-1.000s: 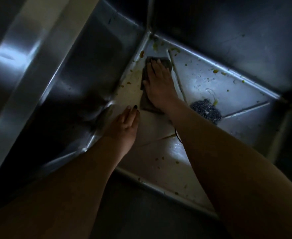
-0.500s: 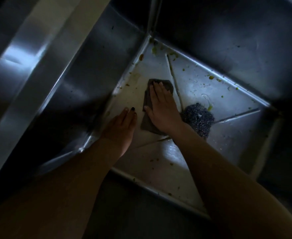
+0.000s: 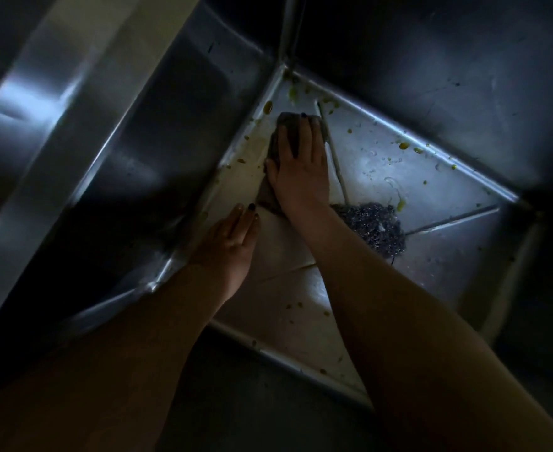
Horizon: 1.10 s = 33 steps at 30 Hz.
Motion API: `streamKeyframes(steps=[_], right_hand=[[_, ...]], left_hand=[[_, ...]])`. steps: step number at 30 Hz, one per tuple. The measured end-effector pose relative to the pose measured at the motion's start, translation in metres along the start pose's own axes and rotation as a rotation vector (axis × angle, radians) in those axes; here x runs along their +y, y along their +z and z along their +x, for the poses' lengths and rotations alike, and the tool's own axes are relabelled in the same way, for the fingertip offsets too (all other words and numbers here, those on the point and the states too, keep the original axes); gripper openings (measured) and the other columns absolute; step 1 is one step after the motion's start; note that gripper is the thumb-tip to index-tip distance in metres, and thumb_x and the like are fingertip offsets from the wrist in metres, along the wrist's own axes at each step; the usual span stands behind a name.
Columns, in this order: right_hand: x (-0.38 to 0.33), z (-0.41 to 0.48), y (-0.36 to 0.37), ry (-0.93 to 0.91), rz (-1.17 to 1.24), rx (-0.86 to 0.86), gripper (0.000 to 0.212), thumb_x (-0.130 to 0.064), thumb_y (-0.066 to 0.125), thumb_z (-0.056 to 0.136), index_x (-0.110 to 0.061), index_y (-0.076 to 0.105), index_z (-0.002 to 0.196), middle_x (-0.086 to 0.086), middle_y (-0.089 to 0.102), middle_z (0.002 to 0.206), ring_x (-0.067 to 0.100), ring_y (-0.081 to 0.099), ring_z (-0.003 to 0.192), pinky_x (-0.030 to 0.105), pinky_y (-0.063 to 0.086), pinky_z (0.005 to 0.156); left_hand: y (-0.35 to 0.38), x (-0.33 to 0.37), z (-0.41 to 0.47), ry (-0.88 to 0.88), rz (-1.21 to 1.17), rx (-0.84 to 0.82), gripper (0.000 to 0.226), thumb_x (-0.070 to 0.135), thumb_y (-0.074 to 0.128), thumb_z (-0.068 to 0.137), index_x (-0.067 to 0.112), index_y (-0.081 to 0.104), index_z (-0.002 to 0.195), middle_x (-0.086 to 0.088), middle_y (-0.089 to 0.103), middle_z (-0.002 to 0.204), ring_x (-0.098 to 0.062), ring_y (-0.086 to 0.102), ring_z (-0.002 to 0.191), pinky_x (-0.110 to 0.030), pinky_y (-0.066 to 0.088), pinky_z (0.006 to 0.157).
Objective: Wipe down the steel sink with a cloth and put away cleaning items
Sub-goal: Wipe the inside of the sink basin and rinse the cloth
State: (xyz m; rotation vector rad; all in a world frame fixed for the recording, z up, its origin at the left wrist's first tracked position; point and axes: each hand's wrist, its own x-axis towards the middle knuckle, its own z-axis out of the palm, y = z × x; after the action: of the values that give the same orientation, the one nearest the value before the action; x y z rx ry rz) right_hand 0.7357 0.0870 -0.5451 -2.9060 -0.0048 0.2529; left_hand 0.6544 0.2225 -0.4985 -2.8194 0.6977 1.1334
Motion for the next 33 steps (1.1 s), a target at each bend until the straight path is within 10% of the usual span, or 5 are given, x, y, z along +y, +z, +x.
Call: streamKeyframes(steps=[10,21,33], right_hand=[[-0.008,-0.043,-0.001,0.111,0.167,0.034,0.064,-0.027,0.053,0.092,-0.002,0.026,0.145,0.018,0.028,0.150,0.031,0.018,0.142,0.036,0.012,0.118],[-0.023,0.016,0.003,0.143,0.258,0.064,0.056,-0.027,0.045,0.096,-0.009,0.027,0.145,0.013,0.021,0.153,0.029,0.011,0.143,0.034,0.007,0.116],[-0.007,-0.011,-0.004,-0.083,0.175,-0.031,0.056,-0.032,0.042,0.097,-0.009,0.027,0.146,0.015,0.022,0.153,0.031,0.016,0.142,0.033,0.008,0.115]], left_hand=[[0.001,0.000,-0.001,0.021,0.012,0.019,0.056,0.014,0.015,0.096,0.003,-0.014,0.143,-0.014,-0.017,0.154,-0.030,-0.010,0.143,-0.034,0.003,0.115],[0.005,-0.002,0.004,-0.016,-0.036,-0.016,0.069,0.014,0.037,0.096,0.005,-0.011,0.145,-0.010,-0.018,0.154,-0.027,-0.014,0.142,-0.036,0.002,0.117],[0.003,-0.001,0.001,-0.004,-0.046,0.034,0.061,0.014,0.029,0.098,0.007,-0.009,0.145,-0.011,-0.012,0.156,-0.027,-0.010,0.143,-0.038,0.000,0.117]])
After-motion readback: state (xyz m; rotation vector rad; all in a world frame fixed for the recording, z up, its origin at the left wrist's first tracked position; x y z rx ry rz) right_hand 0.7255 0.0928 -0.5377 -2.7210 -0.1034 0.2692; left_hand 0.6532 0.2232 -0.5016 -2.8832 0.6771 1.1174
